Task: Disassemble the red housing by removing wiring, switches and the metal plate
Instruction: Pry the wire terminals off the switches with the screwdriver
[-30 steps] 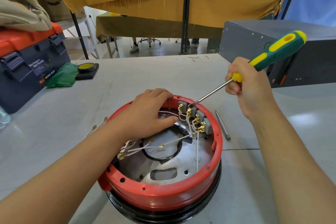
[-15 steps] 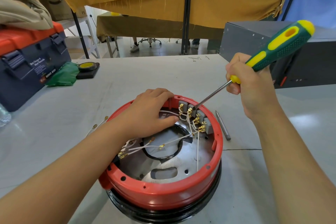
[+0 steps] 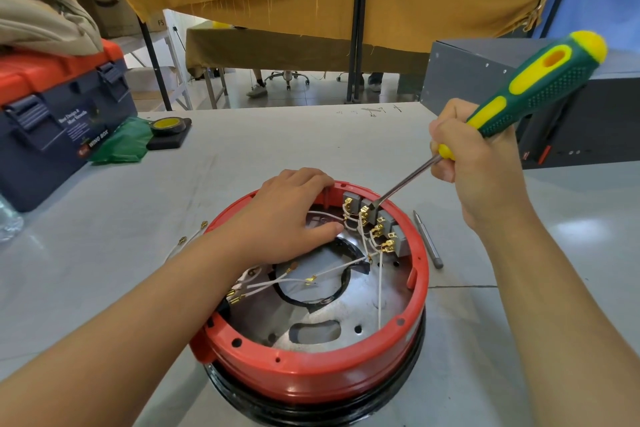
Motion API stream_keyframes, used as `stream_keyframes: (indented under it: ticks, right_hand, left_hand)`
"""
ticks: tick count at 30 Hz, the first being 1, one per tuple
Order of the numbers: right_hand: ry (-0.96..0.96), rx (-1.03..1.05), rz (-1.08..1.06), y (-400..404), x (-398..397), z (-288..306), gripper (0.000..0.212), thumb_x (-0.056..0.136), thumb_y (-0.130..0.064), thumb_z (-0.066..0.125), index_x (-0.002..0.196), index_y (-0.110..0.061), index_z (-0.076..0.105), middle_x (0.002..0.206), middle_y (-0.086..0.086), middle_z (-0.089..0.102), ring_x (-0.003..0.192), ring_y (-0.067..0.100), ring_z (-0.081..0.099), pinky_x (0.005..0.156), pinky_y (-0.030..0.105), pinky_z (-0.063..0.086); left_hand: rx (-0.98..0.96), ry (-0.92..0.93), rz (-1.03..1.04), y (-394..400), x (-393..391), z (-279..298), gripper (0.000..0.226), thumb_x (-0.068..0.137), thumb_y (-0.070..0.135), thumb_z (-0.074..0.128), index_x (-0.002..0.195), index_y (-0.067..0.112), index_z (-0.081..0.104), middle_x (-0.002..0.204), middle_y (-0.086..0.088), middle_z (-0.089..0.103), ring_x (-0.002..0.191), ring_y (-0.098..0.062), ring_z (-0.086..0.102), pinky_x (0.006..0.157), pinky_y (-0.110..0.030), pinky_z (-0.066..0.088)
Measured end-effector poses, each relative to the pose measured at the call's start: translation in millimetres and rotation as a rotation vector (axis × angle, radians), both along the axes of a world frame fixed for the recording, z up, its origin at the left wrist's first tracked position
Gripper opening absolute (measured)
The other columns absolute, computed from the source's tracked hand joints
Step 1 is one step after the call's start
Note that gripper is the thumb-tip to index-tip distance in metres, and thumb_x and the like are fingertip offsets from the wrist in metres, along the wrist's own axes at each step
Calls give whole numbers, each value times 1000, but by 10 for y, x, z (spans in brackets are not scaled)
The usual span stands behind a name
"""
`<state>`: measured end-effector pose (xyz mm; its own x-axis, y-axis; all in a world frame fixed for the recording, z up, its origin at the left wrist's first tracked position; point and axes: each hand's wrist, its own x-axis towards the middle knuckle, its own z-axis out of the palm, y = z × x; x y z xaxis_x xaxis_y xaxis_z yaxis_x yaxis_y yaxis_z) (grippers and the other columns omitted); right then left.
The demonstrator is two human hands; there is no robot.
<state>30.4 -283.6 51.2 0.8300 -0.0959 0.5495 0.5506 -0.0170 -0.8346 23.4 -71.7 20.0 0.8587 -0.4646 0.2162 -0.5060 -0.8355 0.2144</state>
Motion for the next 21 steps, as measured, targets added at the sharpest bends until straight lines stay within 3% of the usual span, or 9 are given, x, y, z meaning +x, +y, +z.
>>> stream_keyframes:
  ticks: [3, 13, 16, 21]
  right_hand:
    - [78, 121, 10, -69, 57, -33, 31, 73, -12, 48, 61, -13, 20, 50, -3, 23, 47, 15, 18, 44, 20, 15]
    - [227, 260, 50, -158, 195, -187, 22, 72, -14, 48, 54, -14, 34, 41, -6, 29, 38, 11, 21, 40, 18, 20]
    - [283, 170, 75, 13, 198, -255, 20, 67, -15, 51, 53, -15, 36, 42, -5, 32, 38, 10, 22, 40, 17, 20]
    - [221, 126, 103, 49, 171, -213, 27, 70, -13, 52, 51, -17, 33, 45, -4, 32, 39, 10, 23, 41, 16, 22]
  left_hand:
    - [-2, 5, 3, -3, -1, 0, 62, 85, 53, 53, 138, 24, 38, 142, 6, 40, 128, -16, 36, 107, -33, 30]
    - [-3, 9, 10, -10, -2, 5, 62, 85, 53, 54, 138, 24, 38, 142, 6, 40, 128, -16, 36, 107, -34, 30]
    - [-10, 9, 9, -12, -9, 6, 62, 85, 52, 54, 138, 24, 39, 142, 6, 40, 127, -16, 36, 107, -34, 30]
    - [-32, 17, -2, -7, -21, 14, 62, 85, 50, 56, 139, 23, 39, 143, 5, 40, 129, -17, 36, 108, -34, 28]
